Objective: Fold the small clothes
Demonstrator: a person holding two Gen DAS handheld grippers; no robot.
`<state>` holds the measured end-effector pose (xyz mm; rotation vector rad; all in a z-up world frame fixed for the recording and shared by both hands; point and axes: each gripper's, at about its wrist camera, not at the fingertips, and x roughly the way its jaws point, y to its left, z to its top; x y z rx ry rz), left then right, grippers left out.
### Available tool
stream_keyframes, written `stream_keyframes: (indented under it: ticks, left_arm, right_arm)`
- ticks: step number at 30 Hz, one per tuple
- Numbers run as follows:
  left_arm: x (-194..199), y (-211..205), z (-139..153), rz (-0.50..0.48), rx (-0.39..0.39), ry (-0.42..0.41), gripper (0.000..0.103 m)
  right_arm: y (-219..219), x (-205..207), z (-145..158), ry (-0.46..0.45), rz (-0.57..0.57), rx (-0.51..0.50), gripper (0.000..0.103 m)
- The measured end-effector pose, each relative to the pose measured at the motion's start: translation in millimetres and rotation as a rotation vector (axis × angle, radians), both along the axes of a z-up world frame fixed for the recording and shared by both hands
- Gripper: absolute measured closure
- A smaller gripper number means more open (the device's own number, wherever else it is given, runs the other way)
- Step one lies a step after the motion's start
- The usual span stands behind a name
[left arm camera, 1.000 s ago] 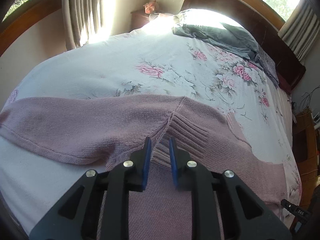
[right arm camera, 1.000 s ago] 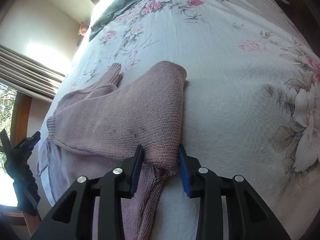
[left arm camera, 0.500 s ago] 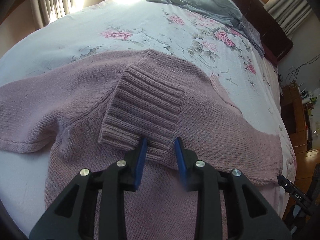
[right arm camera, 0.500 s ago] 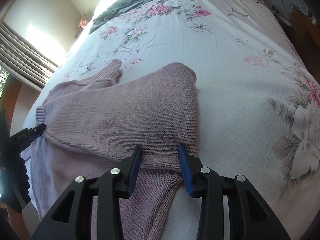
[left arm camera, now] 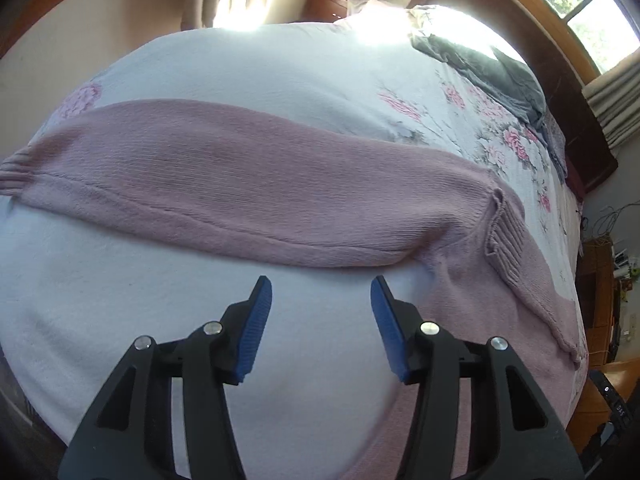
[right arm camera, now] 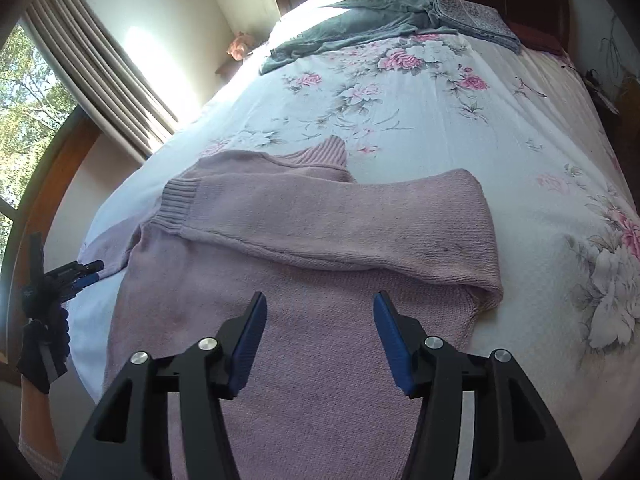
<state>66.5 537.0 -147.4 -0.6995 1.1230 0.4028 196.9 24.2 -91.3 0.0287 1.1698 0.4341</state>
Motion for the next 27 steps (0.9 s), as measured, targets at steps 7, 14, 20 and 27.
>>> stream_keyframes:
  ticks: [7, 14, 20, 27]
  left_arm:
    - [-86.3, 125.6, -32.1, 0.319, -0.111, -0.052, 0.056]
    - [-94.3, 187.7, -45.2, 0.476, -0.264, -0.246, 0.059]
    - [-78.9, 201.4, -52.9, 0.511, -0.263, -0.298, 0.061]
    - [-80.5, 195.4, -41.7, 0.582, -0.194, -0.316, 0.088]
  right_arm:
    - [49.9, -20.3, -28.3, 0.045, 0.061, -0.016, 0.047]
    - [65.1, -26.5, -45.5, 0.079, 0.04, -0.06, 0.047]
    - [63.0, -25.0, -47.0, 0.081, 0.016, -0.1, 0.047]
    - [54.9, -25.9, -44.5, 0.074, 0.004, -0.111, 0.047]
